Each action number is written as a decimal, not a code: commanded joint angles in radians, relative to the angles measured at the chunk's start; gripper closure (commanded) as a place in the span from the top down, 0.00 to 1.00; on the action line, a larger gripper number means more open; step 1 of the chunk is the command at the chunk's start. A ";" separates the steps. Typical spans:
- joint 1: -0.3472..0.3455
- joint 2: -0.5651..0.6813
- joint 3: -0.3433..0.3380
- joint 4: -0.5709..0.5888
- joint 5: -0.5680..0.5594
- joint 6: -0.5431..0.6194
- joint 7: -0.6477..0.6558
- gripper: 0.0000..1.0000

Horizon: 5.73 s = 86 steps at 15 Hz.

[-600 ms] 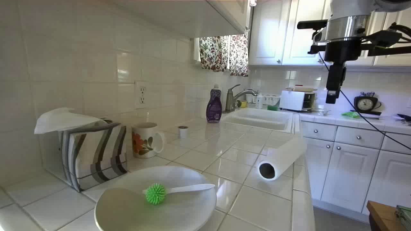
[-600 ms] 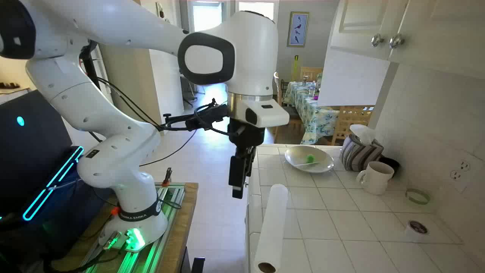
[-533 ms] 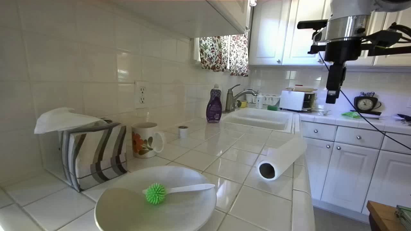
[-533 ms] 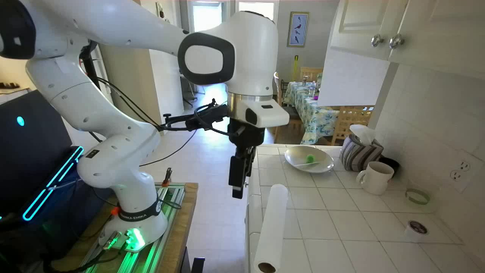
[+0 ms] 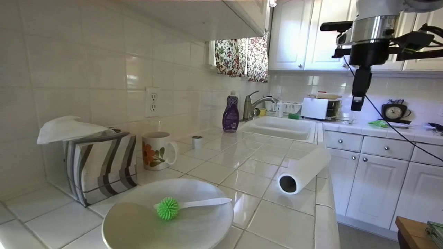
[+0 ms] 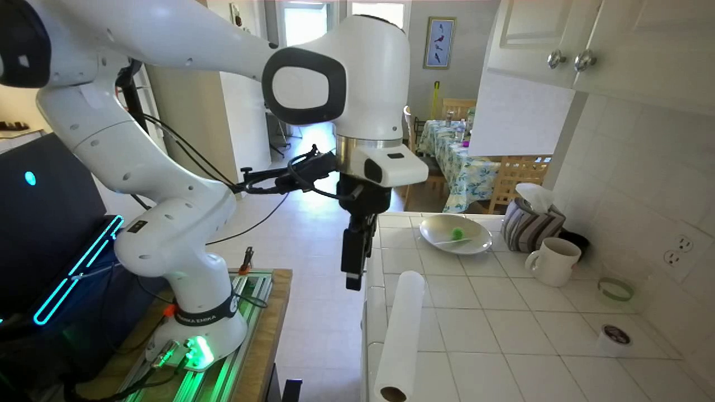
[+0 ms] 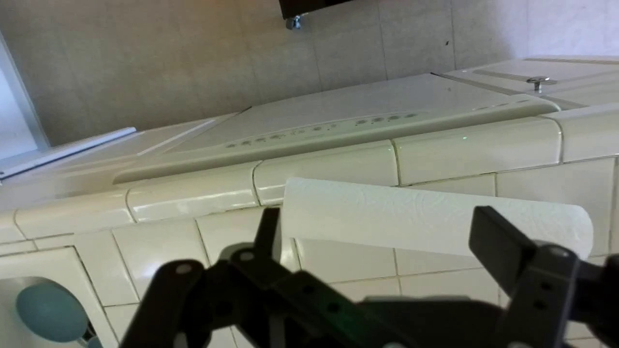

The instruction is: Lift up the paper towel and place it upright

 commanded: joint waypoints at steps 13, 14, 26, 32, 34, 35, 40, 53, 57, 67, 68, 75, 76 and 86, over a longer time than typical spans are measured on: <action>0.018 0.101 -0.471 -0.004 0.323 0.017 -0.732 1.00; 0.019 0.107 -0.471 -0.004 0.328 0.017 -0.737 1.00; 0.048 0.366 -0.636 0.058 0.686 -0.043 -1.042 1.00; 0.015 0.515 -0.616 0.109 0.844 -0.058 -1.149 1.00; -0.006 0.567 -0.598 0.135 0.888 -0.074 -1.168 1.00; -0.018 0.589 -0.587 0.146 0.903 -0.078 -1.177 1.00; -0.090 0.678 -0.511 0.193 0.955 -0.101 -1.198 1.00; -0.251 0.850 -0.337 0.312 1.026 -0.266 -1.197 1.00; -0.282 0.891 -0.319 0.346 1.052 -0.332 -1.196 1.00; -0.310 0.876 -0.313 0.389 1.063 -0.501 -1.193 0.55; -0.311 0.868 -0.315 0.393 1.060 -0.511 -1.187 0.48; -0.282 0.765 -0.325 0.359 1.003 -0.472 -1.146 0.10; -0.275 0.747 -0.324 0.349 0.996 -0.458 -1.139 0.02; -0.178 0.478 -0.277 0.181 0.802 -0.155 -1.062 0.01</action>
